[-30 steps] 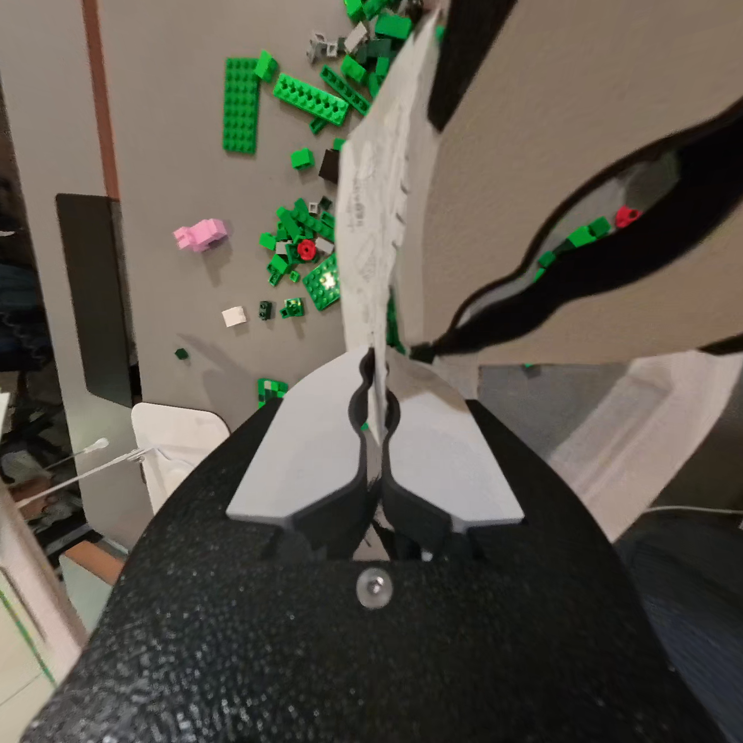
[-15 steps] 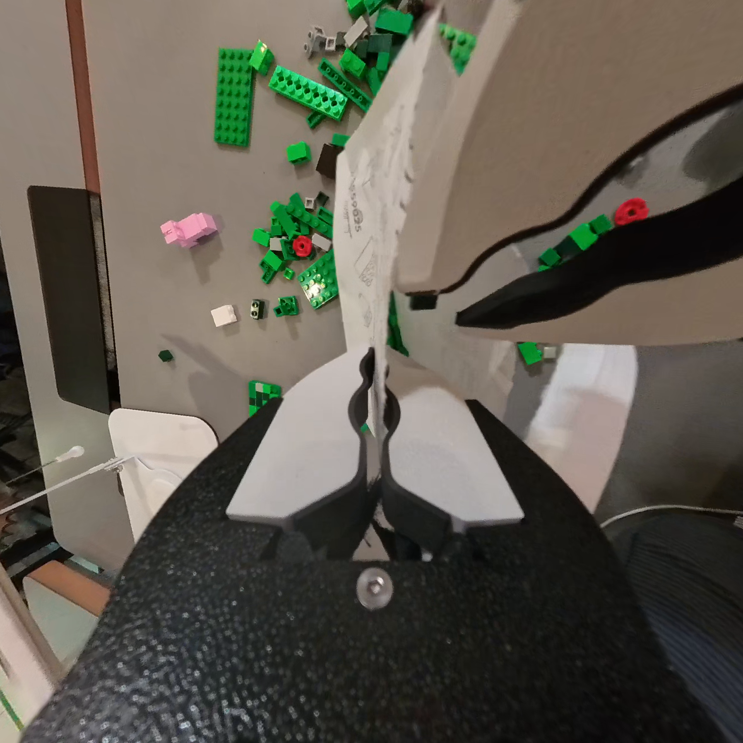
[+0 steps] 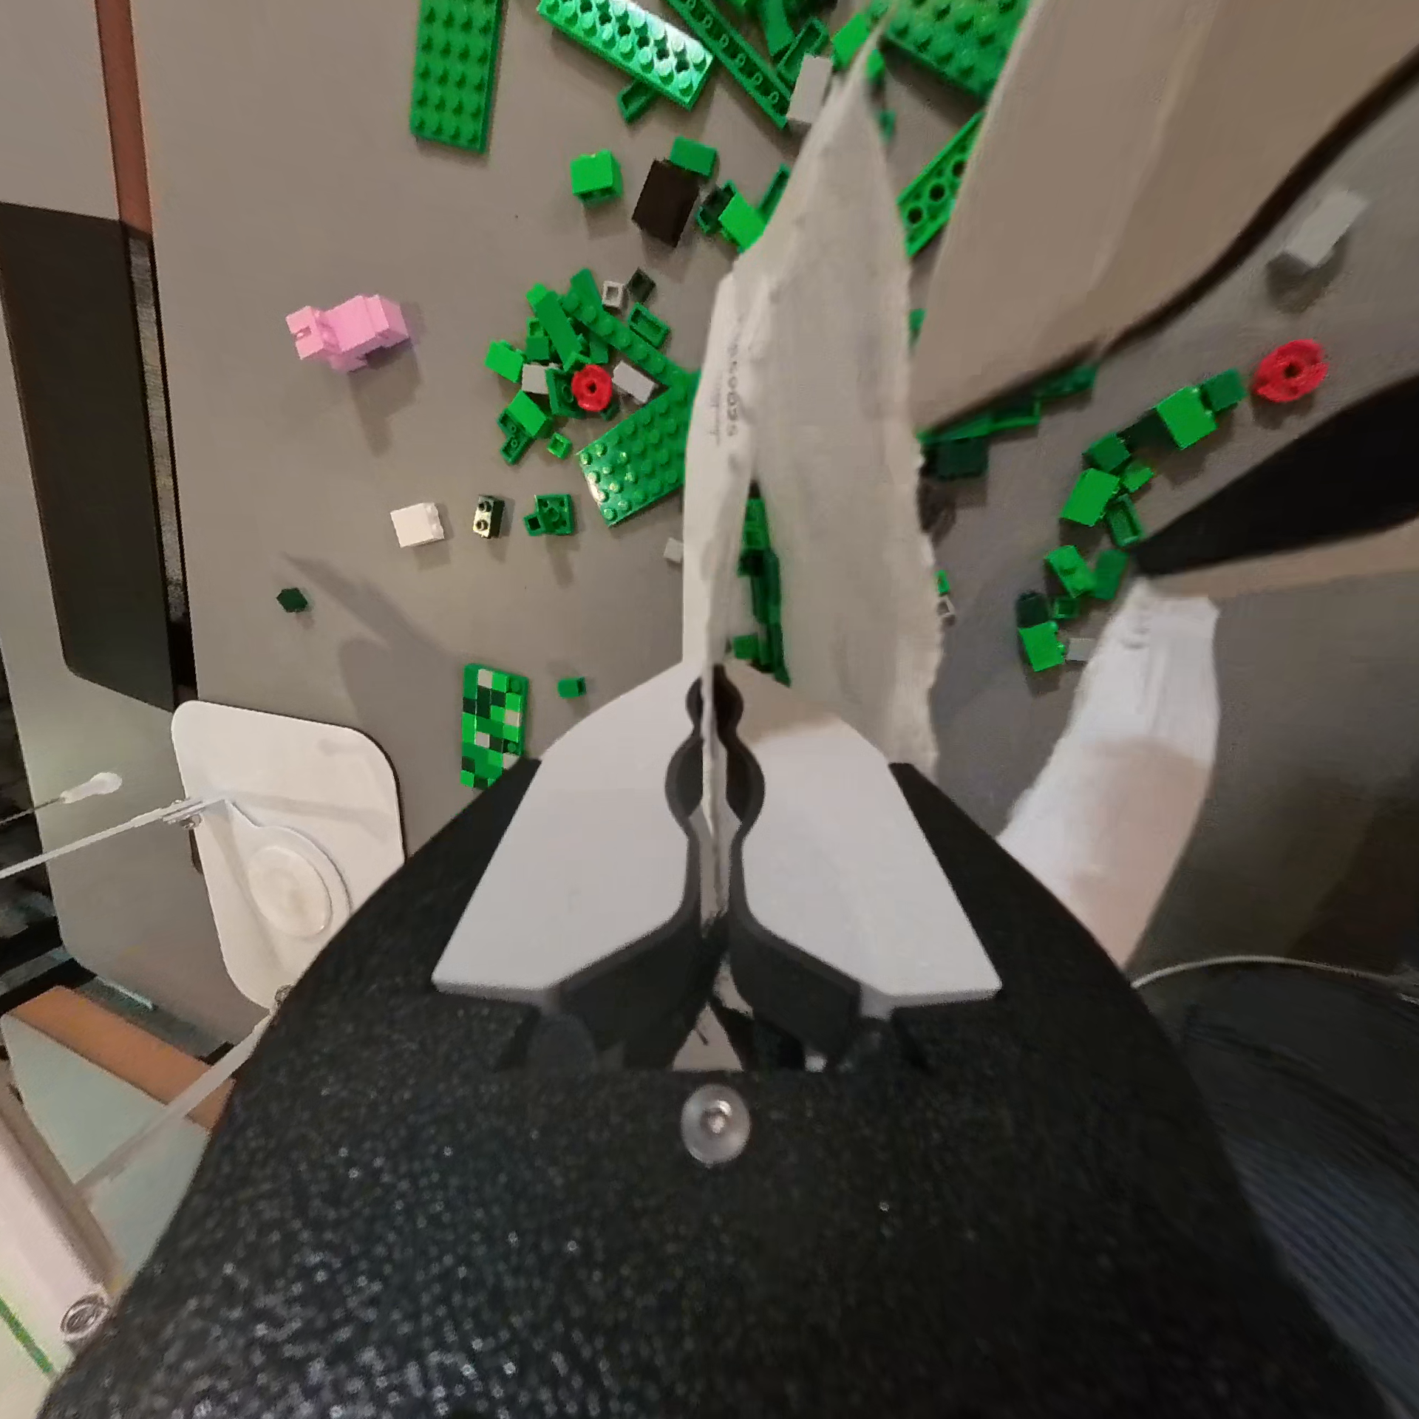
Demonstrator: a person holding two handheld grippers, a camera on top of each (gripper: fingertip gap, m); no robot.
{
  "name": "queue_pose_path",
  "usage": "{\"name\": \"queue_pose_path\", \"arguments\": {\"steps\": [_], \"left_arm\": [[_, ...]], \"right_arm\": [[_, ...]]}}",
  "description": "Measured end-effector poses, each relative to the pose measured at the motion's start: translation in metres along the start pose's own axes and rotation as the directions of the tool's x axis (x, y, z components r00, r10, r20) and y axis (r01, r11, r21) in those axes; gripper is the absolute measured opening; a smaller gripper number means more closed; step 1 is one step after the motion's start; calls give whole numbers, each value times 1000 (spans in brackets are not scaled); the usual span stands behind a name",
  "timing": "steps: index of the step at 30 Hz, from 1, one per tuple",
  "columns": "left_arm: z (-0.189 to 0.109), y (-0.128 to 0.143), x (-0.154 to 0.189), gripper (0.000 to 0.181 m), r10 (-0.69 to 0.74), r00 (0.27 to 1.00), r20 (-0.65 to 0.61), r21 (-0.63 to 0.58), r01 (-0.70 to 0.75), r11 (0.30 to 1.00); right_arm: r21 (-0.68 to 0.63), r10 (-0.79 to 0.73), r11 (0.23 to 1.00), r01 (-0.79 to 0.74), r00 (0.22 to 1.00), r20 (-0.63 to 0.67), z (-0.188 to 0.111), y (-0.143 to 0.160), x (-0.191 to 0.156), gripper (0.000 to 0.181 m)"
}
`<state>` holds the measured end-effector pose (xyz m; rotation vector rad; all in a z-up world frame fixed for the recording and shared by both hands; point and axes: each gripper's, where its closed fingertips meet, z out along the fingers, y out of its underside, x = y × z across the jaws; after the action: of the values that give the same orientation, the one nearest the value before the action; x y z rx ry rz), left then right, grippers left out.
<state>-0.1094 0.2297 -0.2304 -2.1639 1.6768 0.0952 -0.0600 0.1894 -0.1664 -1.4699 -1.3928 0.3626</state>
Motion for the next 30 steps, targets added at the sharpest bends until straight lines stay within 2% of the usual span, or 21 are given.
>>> {"name": "queue_pose_path", "arguments": {"steps": [1,4,8,13,14,16,18,22,27,30], "left_arm": [[1,1,0,0,4,1000,-7,-5,-4,1000],[6,1,9,0,31,996,-90,17,-29,999],[7,4,5,0,17,996,-82,9,-16,1000],[-2,13,1,0,-14,998,-55,23,15,1000],[-5,15,0,0,-17,998,-52,32,19,999],[-11,18,-3,0,-24,999,-45,54,26,998],[-13,25,-3,0,-33,998,-50,56,36,998],[-10,41,-5,0,-51,997,-66,17,52,998],[-12,50,-13,0,-99,993,-71,55,103,993],[-12,52,-14,0,-100,992,-75,65,105,992]], "right_arm": [[62,24,998,-22,999,-31,-7,0,8,31],[212,123,974,-85,977,-175,-28,13,47,32],[295,251,944,-146,899,-358,-48,57,100,32],[374,391,900,-224,796,-463,-43,113,126,31],[381,394,899,-215,775,-494,-46,118,128,28],[409,350,908,-91,702,-620,-67,116,135,20],[385,310,923,-22,635,-708,-81,119,139,17],[390,370,913,-116,635,-678,-76,132,143,21],[396,425,896,-199,643,-638,-72,141,143,21],[412,457,879,-238,664,-592,-70,141,141,33]]}}
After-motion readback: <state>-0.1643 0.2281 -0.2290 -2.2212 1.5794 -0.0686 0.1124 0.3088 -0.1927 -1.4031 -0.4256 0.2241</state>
